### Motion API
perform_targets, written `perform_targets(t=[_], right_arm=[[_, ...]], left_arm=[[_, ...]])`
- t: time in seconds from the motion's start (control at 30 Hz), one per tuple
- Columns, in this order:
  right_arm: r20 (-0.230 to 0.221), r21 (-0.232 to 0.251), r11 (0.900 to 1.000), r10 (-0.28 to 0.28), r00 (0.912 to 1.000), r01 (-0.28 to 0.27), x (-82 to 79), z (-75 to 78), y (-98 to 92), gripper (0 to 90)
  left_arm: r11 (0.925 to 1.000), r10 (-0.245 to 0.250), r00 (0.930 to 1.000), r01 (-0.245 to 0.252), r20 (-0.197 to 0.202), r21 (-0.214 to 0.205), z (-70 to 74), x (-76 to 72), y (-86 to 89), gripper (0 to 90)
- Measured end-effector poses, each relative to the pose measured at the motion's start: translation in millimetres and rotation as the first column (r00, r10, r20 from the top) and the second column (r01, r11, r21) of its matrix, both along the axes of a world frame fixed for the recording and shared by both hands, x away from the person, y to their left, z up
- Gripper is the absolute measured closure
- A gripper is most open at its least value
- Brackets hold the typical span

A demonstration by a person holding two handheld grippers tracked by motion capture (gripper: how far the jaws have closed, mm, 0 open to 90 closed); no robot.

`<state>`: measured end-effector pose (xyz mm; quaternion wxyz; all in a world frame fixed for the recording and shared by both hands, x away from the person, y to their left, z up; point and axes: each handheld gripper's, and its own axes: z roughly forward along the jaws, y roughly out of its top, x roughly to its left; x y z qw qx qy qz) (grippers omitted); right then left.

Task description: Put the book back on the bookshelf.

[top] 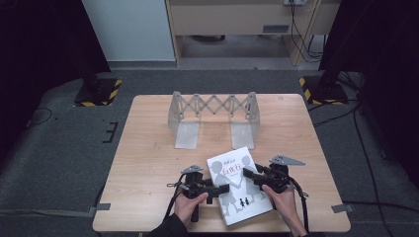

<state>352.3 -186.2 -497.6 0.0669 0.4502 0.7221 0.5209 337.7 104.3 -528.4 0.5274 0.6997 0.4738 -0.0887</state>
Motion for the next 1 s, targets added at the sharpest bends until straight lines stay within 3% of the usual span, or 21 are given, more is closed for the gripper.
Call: perform_targets(t=[0.17, 0.27, 0.43, 0.53, 0.6, 0.67, 0.87, 1.0], right_arm=[[0.039, 0.027, 0.9993, -0.026, 0.9989, 0.025, -0.7, 7.4, -0.2, 49.6], [0.064, 0.049, 0.9983, -0.035, 0.9973, 0.031, -1.9, 11.2, -1.7, 49.5], [0.104, 0.059, 0.9975, -0.046, 0.9935, 0.041, -4.1, 16.2, -1.8, 49.5], [0.122, 0.08, 0.9958, -0.055, 0.991, 0.045, -4.9, 18.3, -2.9, 49.5], [0.129, 0.094, 0.9948, -0.053, 0.9902, 0.041, -5.2, 19.2, -4.6, 49.5], [0.13, 0.103, 0.9941, -0.049, 0.9902, 0.036, -5.7, 19.9, -5.0, 49.3], [0.143, 0.096, 0.9948, -0.046, 0.9887, 0.033, -6.9, 19.7, -3.3, 49.3], [0.142, 0.111, 0.993, -0.057, 0.9882, 0.042, -6.1, 19.0, -5.3, 49.3]], left_arm=[[0.9998, 0.014, 0.9965, -0.015, 0.083, 0.016, 14.0, -0.3, 0.3, 26.8], [0.9996, 0.021, 0.9937, -0.018, 0.11, -0.023, 18.0, -0.7, 1.3, 31.0], [0.9997, 0.022, 0.9862, -0.022, 0.164, 0.003, 27.1, -1.2, 0.2, 32.7], [0.9999, 0.011, 0.9825, -0.009, 0.186, -0.012, 29.9, -0.3, -0.6, 34.2], [0.9996, -0.004, 0.9812, 0.009, 0.193, -0.027, 30.7, -0.4, -2.2, 35.1], [0.9997, -0.014, 0.9793, 0.017, 0.202, -0.016, 31.3, -1.2, -3.8, 35.1], [0.9996, -0.018, 0.98, 0.022, 0.198, -0.018, 29.9, 0.5, -5.6, 33.5], [0.9999, -0.009, 0.9766, 0.012, 0.215, -0.01, 32.8, 2.9, -8.8, 33.3]])
